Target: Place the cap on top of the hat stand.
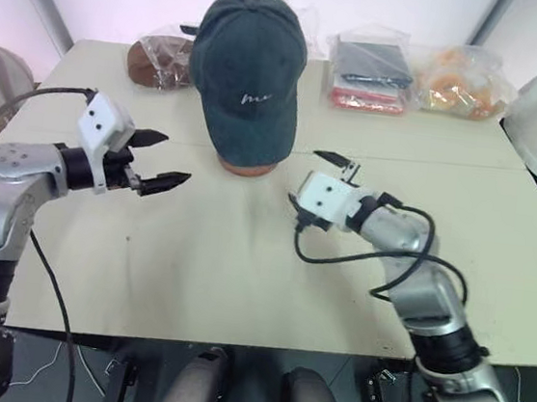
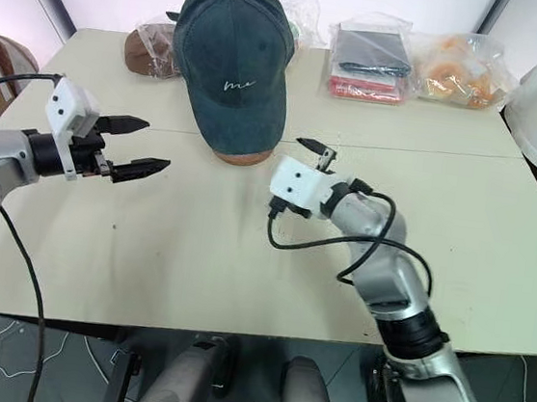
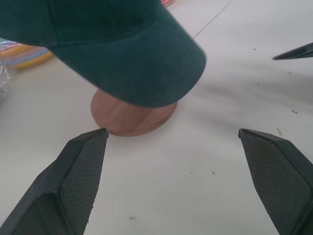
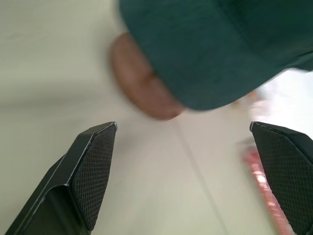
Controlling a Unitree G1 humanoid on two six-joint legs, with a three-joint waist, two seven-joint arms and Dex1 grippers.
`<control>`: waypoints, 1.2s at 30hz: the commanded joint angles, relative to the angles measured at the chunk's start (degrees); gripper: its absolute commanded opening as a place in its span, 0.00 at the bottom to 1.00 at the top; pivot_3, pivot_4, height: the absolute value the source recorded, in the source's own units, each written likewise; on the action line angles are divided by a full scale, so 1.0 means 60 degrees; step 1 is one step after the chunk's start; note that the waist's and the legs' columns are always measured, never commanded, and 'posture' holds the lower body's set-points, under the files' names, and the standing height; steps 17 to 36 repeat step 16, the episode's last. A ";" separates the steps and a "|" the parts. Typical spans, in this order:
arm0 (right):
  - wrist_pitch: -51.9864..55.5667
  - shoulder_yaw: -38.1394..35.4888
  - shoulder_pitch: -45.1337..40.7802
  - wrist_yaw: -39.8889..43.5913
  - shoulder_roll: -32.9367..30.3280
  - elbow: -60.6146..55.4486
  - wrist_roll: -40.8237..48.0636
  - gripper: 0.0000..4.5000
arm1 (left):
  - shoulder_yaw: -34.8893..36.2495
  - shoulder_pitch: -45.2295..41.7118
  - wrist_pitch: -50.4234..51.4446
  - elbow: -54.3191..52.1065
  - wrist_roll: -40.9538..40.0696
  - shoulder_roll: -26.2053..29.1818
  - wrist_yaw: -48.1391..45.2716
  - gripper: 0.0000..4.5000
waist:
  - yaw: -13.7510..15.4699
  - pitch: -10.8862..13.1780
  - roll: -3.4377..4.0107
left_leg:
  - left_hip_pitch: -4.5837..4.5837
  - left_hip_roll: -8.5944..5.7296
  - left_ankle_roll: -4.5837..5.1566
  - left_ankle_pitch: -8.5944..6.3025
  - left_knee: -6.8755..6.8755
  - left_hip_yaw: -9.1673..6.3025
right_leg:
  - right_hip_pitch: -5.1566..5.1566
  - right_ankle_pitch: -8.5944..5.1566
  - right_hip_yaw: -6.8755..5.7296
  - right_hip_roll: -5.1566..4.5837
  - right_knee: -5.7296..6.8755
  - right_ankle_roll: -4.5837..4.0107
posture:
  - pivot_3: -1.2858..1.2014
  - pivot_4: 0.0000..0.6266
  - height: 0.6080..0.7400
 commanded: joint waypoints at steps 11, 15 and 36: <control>0.3449 -0.3849 -0.2996 0.2473 -0.1440 0.1189 0.6004 0.99 | 0.0572 -0.1318 0.0075 0.0529 -0.0753 0.0978 -0.1417 1.00 | 0.0020 0.0006 -0.0001 | -0.0019 0.0001 0.0003 -0.0002 -0.0004 -0.0003 | 0.0006 0.0000 -0.0005 -0.0007 -0.0015 -0.0001 | 0.52 0.24 1.00; 0.4410 -0.4260 -0.3236 0.3001 -0.2122 0.1435 0.7284 0.99 | 0.0492 -0.1508 0.0203 0.0562 -0.0920 0.1200 -0.1815 1.00 | 0.0025 0.0007 0.0000 | -0.0031 -0.0001 0.0013 -0.0008 -0.0001 -0.0003 | 0.0007 0.0000 -0.0010 -0.0014 -0.0034 -0.0001 | 0.52 0.24 1.00; 0.4513 -0.4289 -0.3233 0.3016 -0.2241 0.1458 0.7476 0.99 | 0.0488 -0.1517 0.0222 0.0559 -0.0931 0.1225 -0.1862 1.00 | 0.0025 0.0007 0.0000 | -0.0032 -0.0002 0.0014 -0.0008 -0.0002 -0.0002 | 0.0008 0.0000 -0.0009 -0.0016 -0.0034 0.0000 | 0.52 0.24 1.00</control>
